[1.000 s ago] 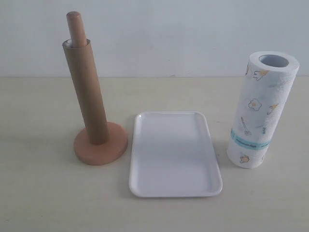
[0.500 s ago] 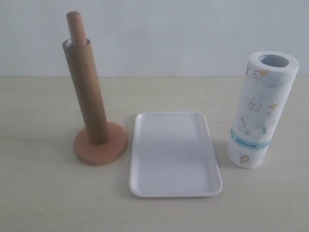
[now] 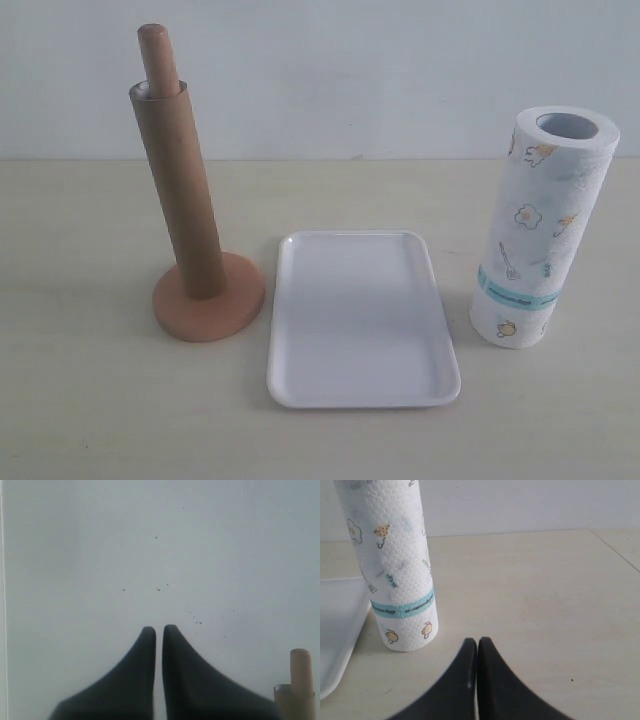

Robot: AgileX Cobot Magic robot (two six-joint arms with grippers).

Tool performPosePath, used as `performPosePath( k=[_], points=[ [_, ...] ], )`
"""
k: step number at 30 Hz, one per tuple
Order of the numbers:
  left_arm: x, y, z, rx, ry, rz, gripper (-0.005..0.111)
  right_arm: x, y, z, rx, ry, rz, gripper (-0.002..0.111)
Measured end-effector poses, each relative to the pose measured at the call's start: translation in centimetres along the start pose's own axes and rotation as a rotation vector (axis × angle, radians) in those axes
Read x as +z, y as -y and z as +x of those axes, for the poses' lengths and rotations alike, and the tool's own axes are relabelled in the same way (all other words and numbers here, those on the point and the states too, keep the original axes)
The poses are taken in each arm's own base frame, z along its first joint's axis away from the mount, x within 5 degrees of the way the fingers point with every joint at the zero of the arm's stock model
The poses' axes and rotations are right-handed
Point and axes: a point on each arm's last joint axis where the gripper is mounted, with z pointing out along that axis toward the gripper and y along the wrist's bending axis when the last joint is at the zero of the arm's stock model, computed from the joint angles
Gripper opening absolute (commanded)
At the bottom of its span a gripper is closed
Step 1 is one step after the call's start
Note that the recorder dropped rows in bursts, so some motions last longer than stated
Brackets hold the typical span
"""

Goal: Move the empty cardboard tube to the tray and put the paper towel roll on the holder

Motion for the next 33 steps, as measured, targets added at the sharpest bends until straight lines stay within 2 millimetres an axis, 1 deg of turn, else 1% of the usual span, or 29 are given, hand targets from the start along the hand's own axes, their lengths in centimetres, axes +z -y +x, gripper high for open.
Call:
performPosePath(
  k=[5,10,15,19,24,26,29,31,33],
  points=[
    [0.0,0.0,-0.5,-0.008,0.036,-0.003,0.005,0.0,0.0,0.0,0.000,0.000,0.000,0.000],
    [0.0,0.0,-0.5,-0.012,0.040,-0.003,0.005,0.0,0.0,0.0,0.000,0.000,0.000,0.000],
    [0.1,0.0,-0.4,-0.092,0.032,-0.001,0.005,0.0,0.0,0.0,0.000,0.000,0.000,0.000],
    [0.9,0.0,0.6,-0.135,-0.051,-0.002,0.005,0.0,0.0,0.0,0.000,0.000,0.000,0.000],
    [2.0,0.4,2.0,-0.108,-0.152,0.030,0.004,0.0,0.0,0.0,0.000,0.000,0.000,0.000],
    [2.5,0.8,2.5,-0.101,-0.190,0.071,0.004,0.0,0.0,0.0,0.000,0.000,0.000,0.000],
    [3.2,2.0,3.2,-0.076,-0.208,0.196,0.004,0.0,0.0,0.0,0.000,0.000,0.000,0.000],
    [3.8,3.2,3.6,-0.038,-0.188,0.336,0.004,0.0,0.0,0.0,0.000,0.000,0.000,0.000],
    [4.3,4.2,4.3,-0.035,-0.189,0.450,0.004,0.0,0.0,0.0,0.000,0.000,0.000,0.000]
  ],
)
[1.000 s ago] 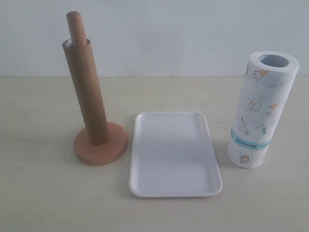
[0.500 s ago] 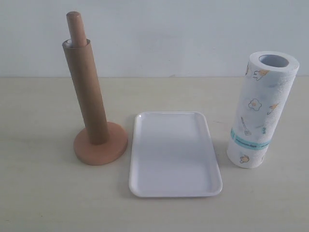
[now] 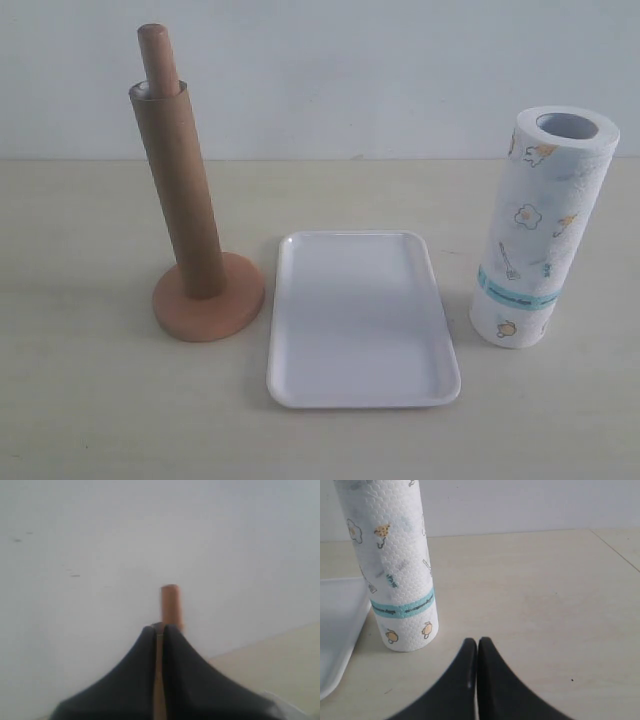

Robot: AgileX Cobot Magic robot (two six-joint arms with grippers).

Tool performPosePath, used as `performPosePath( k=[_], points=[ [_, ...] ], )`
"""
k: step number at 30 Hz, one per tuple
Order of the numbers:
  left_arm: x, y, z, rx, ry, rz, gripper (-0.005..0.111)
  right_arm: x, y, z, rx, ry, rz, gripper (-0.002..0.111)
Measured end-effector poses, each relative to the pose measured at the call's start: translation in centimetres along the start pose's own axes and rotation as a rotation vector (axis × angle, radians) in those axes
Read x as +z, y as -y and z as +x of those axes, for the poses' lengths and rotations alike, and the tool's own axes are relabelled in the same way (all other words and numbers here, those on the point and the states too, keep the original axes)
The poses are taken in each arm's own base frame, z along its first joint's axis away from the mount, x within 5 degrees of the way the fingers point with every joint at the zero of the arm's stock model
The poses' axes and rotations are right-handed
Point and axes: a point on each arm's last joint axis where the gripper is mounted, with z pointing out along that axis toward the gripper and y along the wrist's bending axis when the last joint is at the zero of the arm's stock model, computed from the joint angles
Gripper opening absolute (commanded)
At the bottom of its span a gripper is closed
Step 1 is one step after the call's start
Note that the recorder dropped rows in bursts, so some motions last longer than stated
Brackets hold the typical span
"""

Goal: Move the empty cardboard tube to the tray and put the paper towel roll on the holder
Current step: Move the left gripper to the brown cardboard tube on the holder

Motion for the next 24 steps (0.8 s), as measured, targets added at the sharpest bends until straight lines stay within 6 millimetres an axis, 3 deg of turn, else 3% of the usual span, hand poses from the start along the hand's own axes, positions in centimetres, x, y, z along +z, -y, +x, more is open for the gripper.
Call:
performPosePath(
  k=[4,12,14,18,21,24],
  points=[
    [1.8,0.3,2.0,-0.034,-0.076,0.111,0.004,0.0,0.0,0.0,0.000,0.000,0.000,0.000],
    [4.4,-0.7,6.3,-0.238,-0.218,0.107,0.005,0.0,0.0,0.0,0.000,0.000,0.000,0.000],
    [5.0,-0.9,7.1,-0.286,-0.226,0.106,0.013,0.0,0.0,0.0,0.000,0.000,0.000,0.000],
    [6.1,-1.2,8.2,-0.320,-0.257,0.117,0.047,0.0,0.0,0.0,0.000,0.000,0.000,0.000],
    [7.1,-1.5,8.8,-0.327,-0.270,0.136,0.065,0.0,0.0,0.0,0.000,0.000,0.000,0.000],
    [8.0,-1.7,8.9,-0.330,-0.264,0.152,0.067,0.0,0.0,0.0,0.000,0.000,0.000,0.000]
  ],
)
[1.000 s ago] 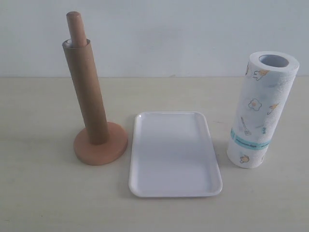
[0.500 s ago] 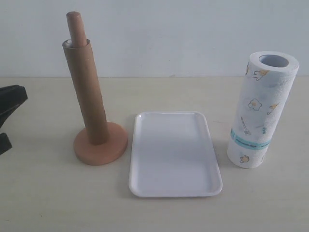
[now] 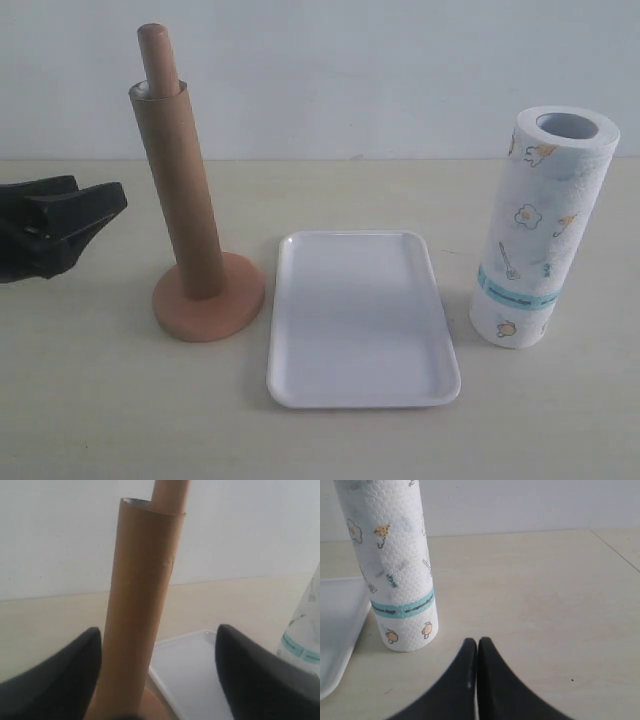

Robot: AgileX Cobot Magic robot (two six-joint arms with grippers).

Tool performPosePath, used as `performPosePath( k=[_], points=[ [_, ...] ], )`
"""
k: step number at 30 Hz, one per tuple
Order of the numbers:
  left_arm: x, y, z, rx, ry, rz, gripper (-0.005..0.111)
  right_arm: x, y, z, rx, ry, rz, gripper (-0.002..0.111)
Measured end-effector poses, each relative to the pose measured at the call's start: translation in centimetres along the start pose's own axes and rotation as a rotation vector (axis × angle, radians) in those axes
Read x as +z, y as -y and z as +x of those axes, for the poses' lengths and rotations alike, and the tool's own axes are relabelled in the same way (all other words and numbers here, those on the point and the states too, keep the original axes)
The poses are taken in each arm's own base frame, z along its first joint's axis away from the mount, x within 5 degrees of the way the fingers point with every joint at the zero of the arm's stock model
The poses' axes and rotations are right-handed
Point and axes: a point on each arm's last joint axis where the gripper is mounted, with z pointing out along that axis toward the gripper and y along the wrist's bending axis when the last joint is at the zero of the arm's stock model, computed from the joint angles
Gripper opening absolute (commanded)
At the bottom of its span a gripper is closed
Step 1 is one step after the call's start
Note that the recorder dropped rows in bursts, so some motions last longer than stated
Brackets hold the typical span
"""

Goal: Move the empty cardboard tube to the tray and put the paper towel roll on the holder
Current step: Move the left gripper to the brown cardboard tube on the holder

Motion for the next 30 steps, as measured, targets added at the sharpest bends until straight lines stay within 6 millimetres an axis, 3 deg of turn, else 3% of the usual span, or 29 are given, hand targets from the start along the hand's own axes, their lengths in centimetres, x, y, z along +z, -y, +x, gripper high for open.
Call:
performPosePath(
  k=[6,13,26,30],
  points=[
    [1.7,-1.0,-0.1,-0.007,0.001,0.015,0.068,0.0,0.0,0.0,0.000,0.000,0.000,0.000],
    [4.0,-1.9,0.2,-0.080,-0.025,0.084,0.089,0.0,0.0,0.0,0.000,0.000,0.000,0.000],
    [6.6,-3.1,-0.8,-0.071,-0.017,0.131,0.089,0.0,0.0,0.0,0.000,0.000,0.000,0.000],
    [7.8,-2.6,-0.7,-0.014,-0.030,0.180,0.089,0.0,0.0,0.0,0.000,0.000,0.000,0.000]
  ],
)
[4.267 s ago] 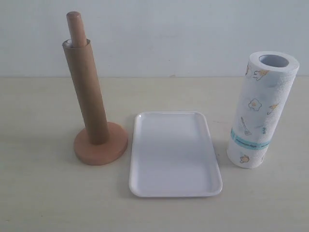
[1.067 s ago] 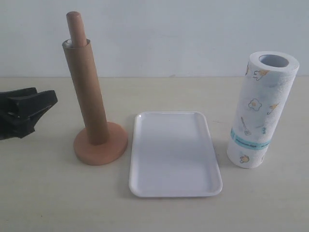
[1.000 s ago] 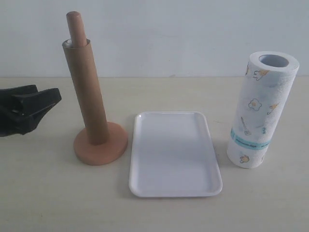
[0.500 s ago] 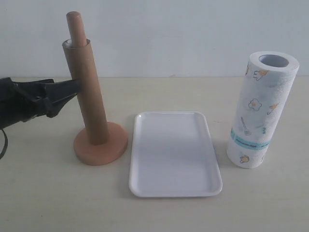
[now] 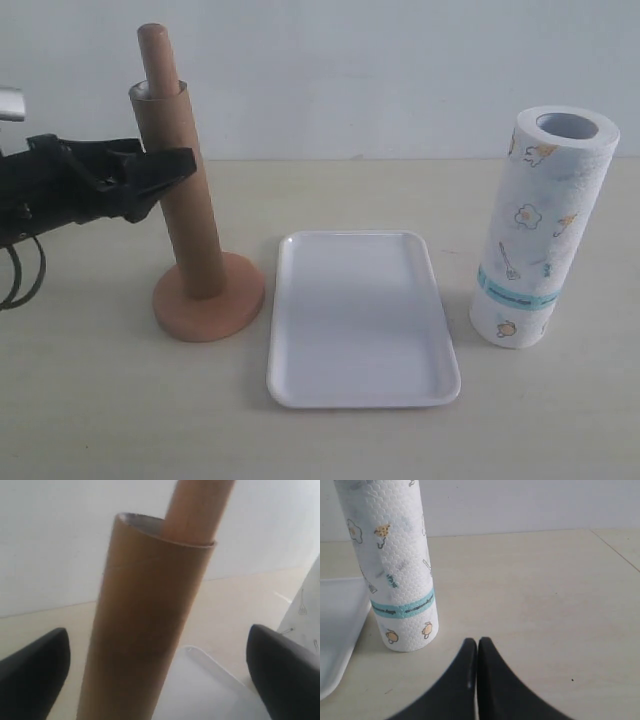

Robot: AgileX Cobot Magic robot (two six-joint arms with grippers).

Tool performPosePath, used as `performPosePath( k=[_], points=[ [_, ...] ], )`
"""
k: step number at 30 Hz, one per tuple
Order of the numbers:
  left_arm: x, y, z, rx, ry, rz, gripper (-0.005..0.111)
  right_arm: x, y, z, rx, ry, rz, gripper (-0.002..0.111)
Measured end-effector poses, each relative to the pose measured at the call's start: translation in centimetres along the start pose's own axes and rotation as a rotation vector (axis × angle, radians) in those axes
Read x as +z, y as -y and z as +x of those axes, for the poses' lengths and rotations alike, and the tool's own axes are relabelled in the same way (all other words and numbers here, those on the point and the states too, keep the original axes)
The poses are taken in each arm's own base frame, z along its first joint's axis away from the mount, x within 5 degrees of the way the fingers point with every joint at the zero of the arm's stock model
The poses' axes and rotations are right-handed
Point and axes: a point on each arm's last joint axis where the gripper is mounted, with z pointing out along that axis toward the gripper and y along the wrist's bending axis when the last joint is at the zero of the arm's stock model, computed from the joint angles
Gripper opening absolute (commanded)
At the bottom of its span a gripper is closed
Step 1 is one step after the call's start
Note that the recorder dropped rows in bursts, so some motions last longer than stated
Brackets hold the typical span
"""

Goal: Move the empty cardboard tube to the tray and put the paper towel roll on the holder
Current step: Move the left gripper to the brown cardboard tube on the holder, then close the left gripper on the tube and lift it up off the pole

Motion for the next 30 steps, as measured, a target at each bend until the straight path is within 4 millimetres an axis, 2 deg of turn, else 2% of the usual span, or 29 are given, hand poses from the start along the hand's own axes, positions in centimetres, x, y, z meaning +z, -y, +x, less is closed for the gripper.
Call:
performPosePath(
  k=[4,6,11,16,22,24,25,30],
  points=[
    [1.5,0.8,0.8,0.111,-0.040,0.047,0.089,0.0,0.0,0.0,0.000,0.000,0.000,0.000],
    [2.3,0.8,1.1,0.154,-0.062,0.017,0.089,0.0,0.0,0.0,0.000,0.000,0.000,0.000],
    [2.7,-0.5,2.0,0.121,-0.062,-0.091,0.089,0.0,0.0,0.0,0.000,0.000,0.000,0.000],
    [3.2,-0.9,2.5,0.113,-0.057,-0.084,0.089,0.0,0.0,0.0,0.000,0.000,0.000,0.000],
    [4.3,-1.5,2.1,0.112,-0.029,-0.074,0.087,0.0,0.0,0.0,0.000,0.000,0.000,0.000],
    [4.3,-1.4,2.2,0.098,-0.036,-0.064,0.075,0.0,0.0,0.0,0.000,0.000,0.000,0.000],
    [4.3,-1.4,2.2,0.099,-0.038,-0.057,0.061,0.0,0.0,0.0,0.000,0.000,0.000,0.000],
    [4.3,-1.2,2.3,0.102,-0.043,-0.041,0.023,0.0,0.0,0.0,0.000,0.000,0.000,0.000]
  ],
)
